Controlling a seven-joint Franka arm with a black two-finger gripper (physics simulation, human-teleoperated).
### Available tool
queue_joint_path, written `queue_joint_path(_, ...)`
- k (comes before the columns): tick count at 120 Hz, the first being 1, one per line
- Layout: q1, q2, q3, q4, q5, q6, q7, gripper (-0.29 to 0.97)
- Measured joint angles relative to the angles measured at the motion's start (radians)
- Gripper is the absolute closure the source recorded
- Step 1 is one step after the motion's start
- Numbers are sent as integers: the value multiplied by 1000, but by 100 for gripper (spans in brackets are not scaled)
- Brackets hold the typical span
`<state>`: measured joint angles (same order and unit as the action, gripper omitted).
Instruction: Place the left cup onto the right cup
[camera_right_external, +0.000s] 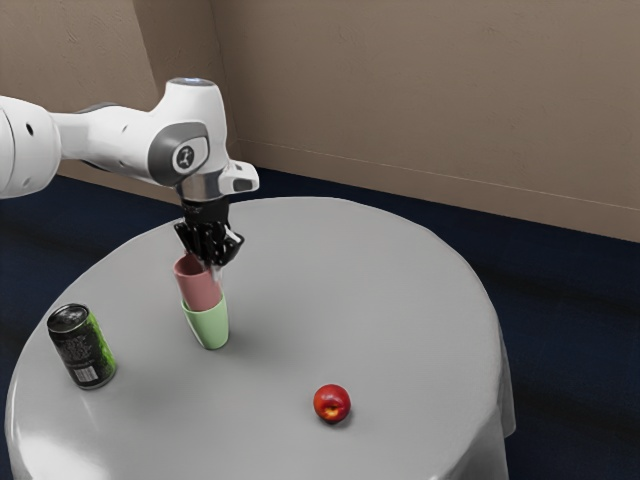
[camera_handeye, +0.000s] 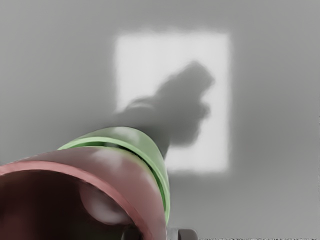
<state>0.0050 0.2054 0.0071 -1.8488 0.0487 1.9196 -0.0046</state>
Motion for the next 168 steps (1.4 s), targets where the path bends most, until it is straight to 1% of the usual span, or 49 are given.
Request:
queue_joint_path(17, -2, -8, 0, 1, -1, -10, -6, 43)
queue_joint_path(36, -3, -23, 0, 11, 1, -27, -11, 33)
queue_joint_path(81, -5, -71, -2, 16, 7, -64, -20, 24)
queue_joint_path(125, -39, -105, 10, 76, 4, -136, -24, 6)
queue_joint_path(139, -81, -113, 41, 108, 2, -173, -23, 4)
queue_joint_path(168, -95, -129, 45, 180, -4, -250, -24, 1)
